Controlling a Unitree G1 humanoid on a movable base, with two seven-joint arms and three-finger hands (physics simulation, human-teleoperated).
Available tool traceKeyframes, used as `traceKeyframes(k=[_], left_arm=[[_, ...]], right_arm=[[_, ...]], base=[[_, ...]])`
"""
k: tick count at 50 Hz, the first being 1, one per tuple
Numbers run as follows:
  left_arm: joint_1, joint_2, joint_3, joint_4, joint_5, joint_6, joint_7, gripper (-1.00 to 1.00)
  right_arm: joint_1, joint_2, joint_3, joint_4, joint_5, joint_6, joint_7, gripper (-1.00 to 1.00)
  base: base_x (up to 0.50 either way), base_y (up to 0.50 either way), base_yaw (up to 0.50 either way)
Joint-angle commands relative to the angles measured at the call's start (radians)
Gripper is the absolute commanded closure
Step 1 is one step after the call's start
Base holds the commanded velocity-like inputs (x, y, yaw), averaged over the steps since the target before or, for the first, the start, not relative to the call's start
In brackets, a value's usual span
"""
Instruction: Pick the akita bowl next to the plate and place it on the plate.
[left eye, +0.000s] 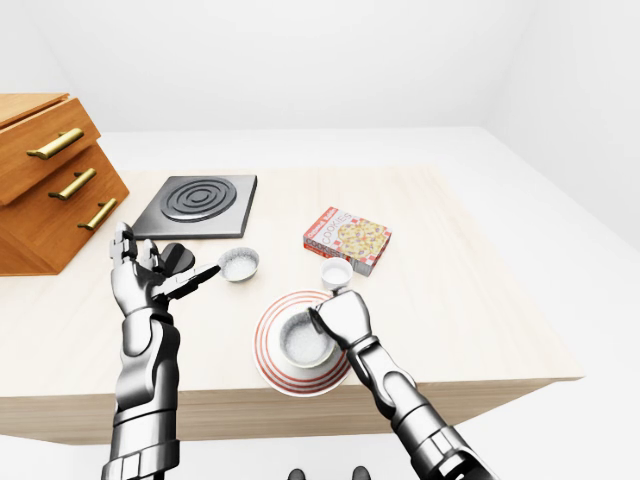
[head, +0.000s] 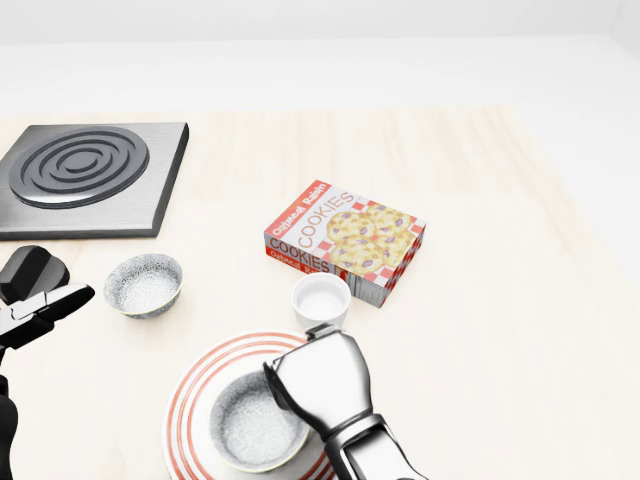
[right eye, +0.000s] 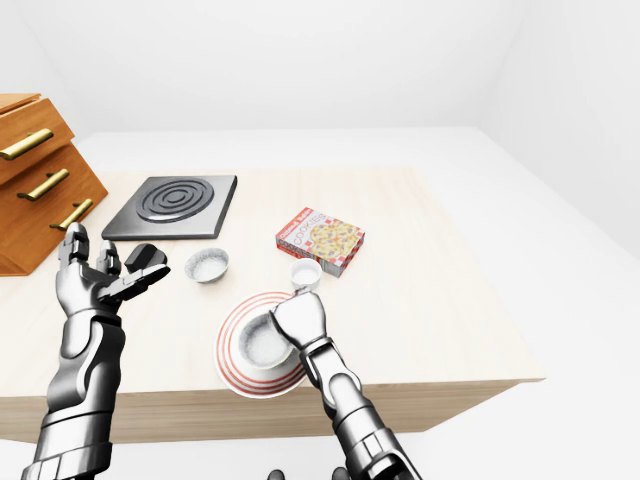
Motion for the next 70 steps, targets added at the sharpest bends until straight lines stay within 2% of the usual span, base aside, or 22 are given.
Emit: traceKeyframes(k=[1,9,13,16,24,31,32,33,39,41,43,44,45,46,48,53,58,63,64,66,67,70], left_arm=[[0.002,-0.001,0.001,-0.005,0.001,0.002,0.001,-1.00],[0.000,0.000,0.001,0.000,0.000,-0.002,0.000,-1.00],[0.003,0.000,0.002,-0.014,0.000,0.008,0.005,-1.00],[-0.001,-0.001,0.002,0.000,0.003,-0.003,0.003,-1.00],[0.002,0.000,0.002,-0.011,0.001,0.004,0.006,-1.00],[-0.001,0.000,0.002,-0.002,0.002,-0.002,0.004,-1.00],[0.001,0.000,0.001,-0.011,0.002,0.004,0.007,-1.00],[-0.003,0.000,0.002,0.006,0.003,-0.009,0.001,-1.00],[0.001,0.001,0.002,-0.008,0.002,0.000,0.005,-1.00],[0.006,0.000,0.002,-0.024,0.002,0.011,0.009,-1.00],[0.006,0.000,0.002,-0.024,0.002,0.011,0.009,-1.00],[0.000,-0.001,0.003,0.001,0.005,-0.007,0.001,-1.00],[0.000,-0.001,0.003,0.003,0.005,-0.009,0.001,-1.00],[0.002,0.000,0.002,-0.012,0.003,0.003,0.006,-1.00],[0.003,0.000,0.002,-0.013,0.003,0.004,0.006,-1.00],[0.000,0.000,0.003,0.002,0.002,-0.006,0.002,-1.00],[0.005,0.000,0.002,-0.019,0.001,0.010,0.010,-1.00],[0.005,-0.001,0.003,-0.022,0.002,0.013,0.009,-1.00],[0.003,-0.002,0.003,-0.010,0.003,0.003,0.005,-1.00],[0.005,-0.002,0.002,-0.018,0.002,0.008,0.008,-1.00],[0.004,-0.003,0.002,-0.010,0.003,0.002,0.005,-1.00],[0.009,-0.004,0.001,-0.027,0.003,0.013,0.010,-1.00]], right_arm=[[0.004,0.002,-0.015,-0.021,-0.022,0.000,0.010,-1.00],[0.013,-0.007,-0.012,-0.066,-0.029,0.000,0.030,-1.00],[0.010,-0.009,-0.013,-0.063,-0.042,0.000,0.022,-1.00],[0.010,-0.012,-0.016,-0.081,-0.044,0.000,0.031,-1.00],[0.028,-0.028,-0.018,-0.146,-0.073,0.000,0.061,-1.00],[0.056,-0.046,-0.034,-0.272,-0.062,0.000,0.137,-1.00],[0.058,-0.049,-0.037,-0.282,-0.061,0.000,0.143,-1.00],[0.063,-0.055,-0.042,-0.314,-0.058,0.000,0.166,-1.00],[0.087,-0.076,-0.062,-0.403,-0.045,0.000,0.230,-1.00],[0.093,-0.084,-0.069,-0.422,-0.044,0.000,0.241,-1.00],[0.093,-0.084,-0.070,-0.422,-0.044,0.000,0.241,-1.00],[0.105,-0.097,-0.082,-0.464,-0.034,0.000,0.273,-1.00],[0.106,-0.097,-0.083,-0.466,-0.033,0.000,0.276,-1.00],[0.108,-0.101,-0.088,-0.472,-0.033,0.000,0.279,-1.00],[0.113,-0.102,-0.092,-0.492,-0.029,0.000,0.294,-1.00],[0.113,-0.101,-0.096,-0.505,-0.029,0.000,0.302,-1.00],[0.121,-0.103,-0.098,-0.522,-0.024,0.000,0.310,-1.00],[0.121,-0.107,-0.107,-0.539,-0.017,0.000,0.321,-1.00],[0.122,-0.108,-0.109,-0.544,-0.015,0.000,0.323,-1.00],[0.124,-0.111,-0.113,-0.552,-0.012,0.000,0.325,-1.00],[0.124,-0.113,-0.116,-0.551,-0.012,0.000,0.322,-1.00],[0.128,-0.113,-0.117,-0.553,-0.012,0.000,0.315,-1.00]], base=[[0.00,0.00,0.00],[0.00,0.00,0.00],[0.00,0.00,0.00],[0.00,0.00,0.00],[0.00,0.00,0.00],[0.00,0.00,0.00],[0.00,0.00,0.00],[0.00,0.00,0.00],[0.00,0.00,0.00],[0.00,0.00,0.00],[0.00,0.00,0.00],[0.00,0.00,0.00],[0.00,0.00,0.00],[0.00,0.00,0.00],[0.00,0.00,0.00],[0.00,0.00,0.00],[0.00,0.00,0.00],[0.00,0.00,0.00],[0.00,0.00,0.00],[0.00,0.00,0.00],[0.00,0.00,0.00],[0.00,0.00,0.00]])
